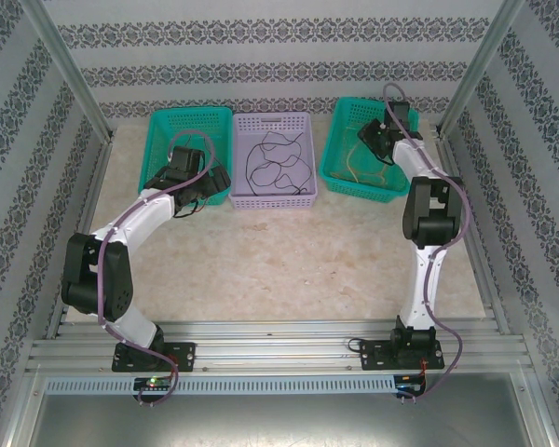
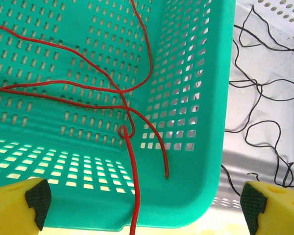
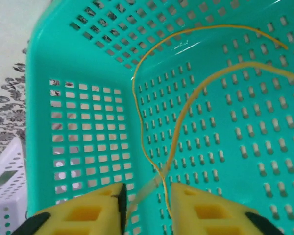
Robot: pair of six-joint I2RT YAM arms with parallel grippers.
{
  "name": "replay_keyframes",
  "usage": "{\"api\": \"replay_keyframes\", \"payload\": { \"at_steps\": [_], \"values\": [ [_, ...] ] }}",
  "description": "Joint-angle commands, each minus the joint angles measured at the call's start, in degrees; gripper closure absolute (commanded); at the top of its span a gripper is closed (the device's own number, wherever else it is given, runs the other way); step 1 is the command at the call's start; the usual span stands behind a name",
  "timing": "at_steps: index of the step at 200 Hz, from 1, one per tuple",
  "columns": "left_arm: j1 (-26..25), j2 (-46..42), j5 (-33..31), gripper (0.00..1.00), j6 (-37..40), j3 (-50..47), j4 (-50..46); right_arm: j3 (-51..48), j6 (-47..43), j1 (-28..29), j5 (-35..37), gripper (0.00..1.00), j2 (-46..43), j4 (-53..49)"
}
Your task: Untangle the cables
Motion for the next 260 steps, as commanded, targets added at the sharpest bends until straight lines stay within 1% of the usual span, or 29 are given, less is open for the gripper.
{"api": "replay_keyframes", "payload": {
  "at_steps": [1, 15, 22, 34, 47, 53, 71, 84, 101, 116, 122, 138, 154, 163, 171, 178, 190, 198, 207, 214, 226, 236, 241, 246, 252, 260],
  "values": [
    [-0.9, -1.7, -2.6, 0.0, 2.1, 1.5, -0.4, -0.1, -7.9, 1.4, 5.1, 0.54, -9.0, 0.2],
    [-1.1, -2.9, -4.9, 0.0, 2.8, 1.8, -1.4, -2.6, -12.3, 2.5, 7.4, 0.32, -13.4, 1.0],
    [-1.1, -3.7, -5.6, 0.0, 2.7, 1.6, -1.6, -3.6, -15.3, 3.5, 9.1, 0.23, -15.2, 0.8],
    [-1.0, -5.0, -6.4, 0.0, 2.4, 1.1, -1.7, -5.0, -18.8, 4.8, 10.8, 0.18, -18.0, -0.1],
    [-1.1, -6.0, -7.4, 0.0, 1.5, 0.7, -2.0, -8.7, -19.1, 5.6, 11.6, 0.14, -22.2, 0.7],
    [-1.1, -6.4, -7.6, 0.0, 1.0, 0.5, -2.1, -11.1, -19.0, 5.9, 11.6, 0.08, -24.7, 1.7],
    [-1.2, -7.6, -8.0, 0.0, 0.9, 1.2, -3.8, -21.8, -20.6, 7.6, 15.2, 0.07, -34.1, 6.3],
    [-1.1, -9.2, -10.1, 0.0, 2.3, 0.4, -4.2, -31.5, -20.8, 7.8, 17.0, 0.04, -41.5, 10.5],
    [-1.3, -12.9, -14.3, 0.0, 4.2, -3.0, -2.3, -41.2, -18.2, 5.1, 15.6, 0.02, -49.4, 11.8],
    [-1.3, -16.9, -15.3, 0.0, 5.4, -7.5, 2.5, -49.6, -16.5, 3.0, 13.7, 0.02, -55.5, 13.1],
    [-1.4, -18.3, -15.8, 0.0, 5.9, -9.4, 4.4, -53.0, -17.1, 2.7, 14.1, 0.02, -58.0, 14.3],
    [-1.4, -21.5, -18.0, 0.0, 7.3, -12.4, 6.4, -61.4, -20.2, 3.0, 17.8, 0.02, -63.4, 17.4],
    [-1.4, -23.2, -19.6, 0.0, 12.0, -13.8, 6.6, -67.6, -24.1, 3.7, 20.7, 0.02, -66.8, 19.7],
    [-1.4, -23.5, -21.5, 0.0, 14.2, -15.4, 7.7, -70.7, -26.4, 4.3, 24.5, 0.02, -67.7, 21.5],
    [-1.3, -23.7, -23.3, 0.0, 14.3, -16.8, 8.4, -73.1, -28.3, 4.5, 27.7, 0.02, -68.4, 23.6],
    [-1.2, -24.3, -24.0, 0.0, 14.7, -18.1, 9.2, -75.3, -30.3, 4.8, 28.8, 0.02, -68.9, 26.1],
    [-1.2, -25.5, -25.5, 0.0, 18.7, -21.4, 13.2, -78.8, -32.5, 5.4, 29.9, 0.02, -68.4, 33.1],
    [-0.9, -26.3, -28.5, 0.0, 21.0, -24.0, 16.7, -80.8, -33.0, 5.1, 28.1, 0.02, -65.8, 39.0],
    [-0.3, -27.1, -31.3, 0.0, 24.1, -27.2, 21.4, -80.2, -34.8, 4.9, 25.9, 0.02, -62.2, 39.6],
    [0.4, -27.2, -32.5, 0.0, 26.0, -29.9, 25.9, -80.5, -36.5, 5.3, 25.9, 0.02, -58.9, 41.7],
    [2.7, -26.8, -31.7, 0.0, 25.5, -32.9, 30.2, -83.4, -38.3, 6.0, 25.5, 0.02, -55.3, 47.2],
    [4.2, -25.4, -30.6, 0.0, 25.3, -34.3, 32.6, -87.5, -38.4, 5.6, 24.7, 0.02, -52.4, 59.1],
    [4.8, -24.6, -30.5, 0.0, 25.9, -35.2, 34.6, -87.4, -39.4, 5.7, 24.5, 0.02, -52.9, 58.6],
    [5.4, -23.3, -30.4, 0.0, 26.6, -36.2, 37.0, -87.2, -40.9, 5.6, 22.5, 0.02, -53.8, 56.2],
    [6.1, -21.7, -30.5, 0.0, 27.1, -37.3, 39.7, -88.6, -41.1, 4.4, 19.3, 0.02, -51.5, 62.1],
    [7.4, -19.8, -30.6, 0.0, 27.1, -38.3, 42.6, -90.9, -39.8, 3.2, 19.0, 0.02, -46.3, 70.1]
  ]
}}
